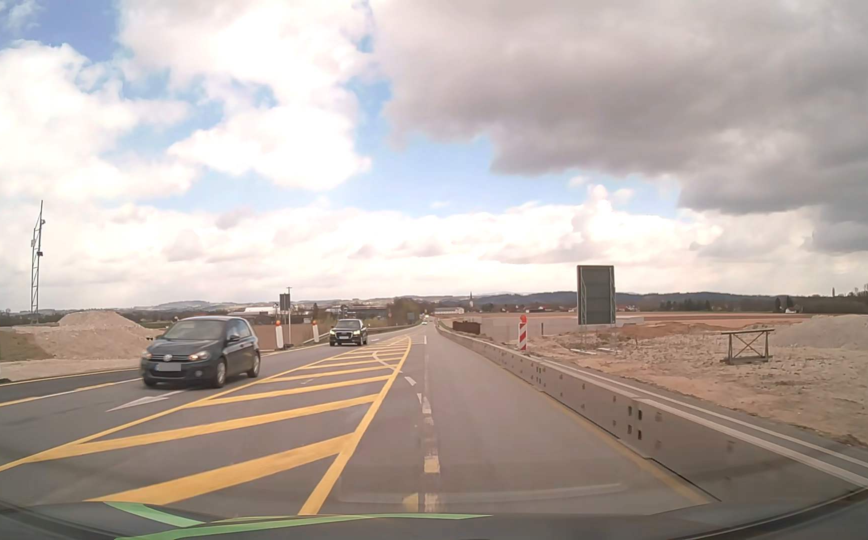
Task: Follow the waypoints while adhering to traffic rules and regulations
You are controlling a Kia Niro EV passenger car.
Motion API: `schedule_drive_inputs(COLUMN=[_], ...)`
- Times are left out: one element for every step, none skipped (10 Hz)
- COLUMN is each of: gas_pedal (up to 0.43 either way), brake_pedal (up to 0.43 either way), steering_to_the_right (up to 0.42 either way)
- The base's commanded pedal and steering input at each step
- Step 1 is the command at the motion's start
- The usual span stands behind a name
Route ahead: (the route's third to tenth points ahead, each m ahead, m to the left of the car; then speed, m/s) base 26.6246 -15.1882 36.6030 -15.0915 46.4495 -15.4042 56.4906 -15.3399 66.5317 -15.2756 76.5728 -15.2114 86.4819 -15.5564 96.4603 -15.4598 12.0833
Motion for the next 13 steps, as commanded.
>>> schedule_drive_inputs(gas_pedal=[0.079,0.079,0.079,0.079,0.079,0.079,0.079,0.079,0.079,0.079,0.079,0.079,0.079], brake_pedal=[0.0,0.0,0.0,0.0,0.0,0.0,0.0,0.0,0.0,0.0,0.0,0.0,0.0], steering_to_the_right=[-0.002,-0.002,-0.002,-0.002,-0.002,-0.002,-0.003,-0.003,-0.003,-0.003,-0.003,-0.003,-0.003])
